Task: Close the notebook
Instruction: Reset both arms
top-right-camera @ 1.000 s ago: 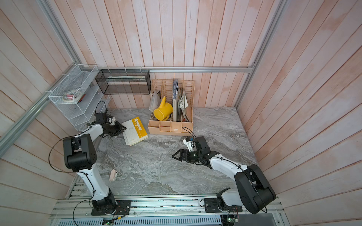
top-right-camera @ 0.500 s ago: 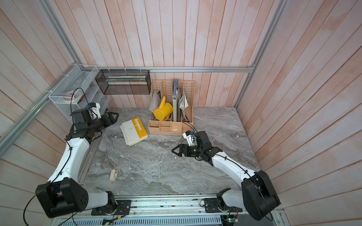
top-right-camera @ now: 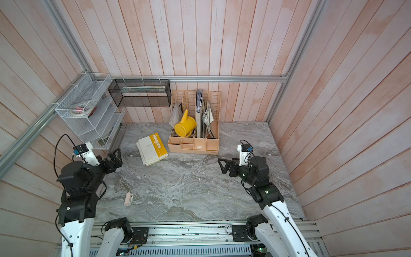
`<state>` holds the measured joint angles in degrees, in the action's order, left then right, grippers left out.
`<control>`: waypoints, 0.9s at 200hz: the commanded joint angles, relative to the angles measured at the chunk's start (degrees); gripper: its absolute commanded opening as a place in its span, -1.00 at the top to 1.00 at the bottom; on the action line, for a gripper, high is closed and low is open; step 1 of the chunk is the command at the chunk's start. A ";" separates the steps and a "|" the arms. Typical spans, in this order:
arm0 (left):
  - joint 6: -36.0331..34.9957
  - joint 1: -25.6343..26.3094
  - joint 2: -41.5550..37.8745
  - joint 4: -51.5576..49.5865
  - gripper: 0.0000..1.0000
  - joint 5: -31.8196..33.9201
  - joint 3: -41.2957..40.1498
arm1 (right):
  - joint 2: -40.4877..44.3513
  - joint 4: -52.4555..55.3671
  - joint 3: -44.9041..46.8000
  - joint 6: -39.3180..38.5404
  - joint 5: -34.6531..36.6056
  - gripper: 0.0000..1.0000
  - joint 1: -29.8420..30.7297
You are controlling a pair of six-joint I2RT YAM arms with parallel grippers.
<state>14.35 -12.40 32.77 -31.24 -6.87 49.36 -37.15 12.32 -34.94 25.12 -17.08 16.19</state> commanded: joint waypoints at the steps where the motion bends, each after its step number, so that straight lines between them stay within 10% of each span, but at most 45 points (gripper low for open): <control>1: -2.68 1.25 -2.71 -3.41 -1.00 6.64 -5.03 | 4.48 2.14 5.01 -2.67 12.24 -0.97 -0.28; 84: -0.15 1.51 1.47 12.15 -1.00 3.16 -14.21 | 20.01 -23.42 23.13 -13.49 24.02 -0.97 -0.28; 180: -0.19 5.47 12.63 64.22 -1.00 12.09 -41.30 | -4.95 -59.87 34.87 -23.20 41.07 -0.97 -2.00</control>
<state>15.64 -8.38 40.66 10.92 1.93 12.84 -36.71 -33.04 -1.65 5.56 18.76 15.40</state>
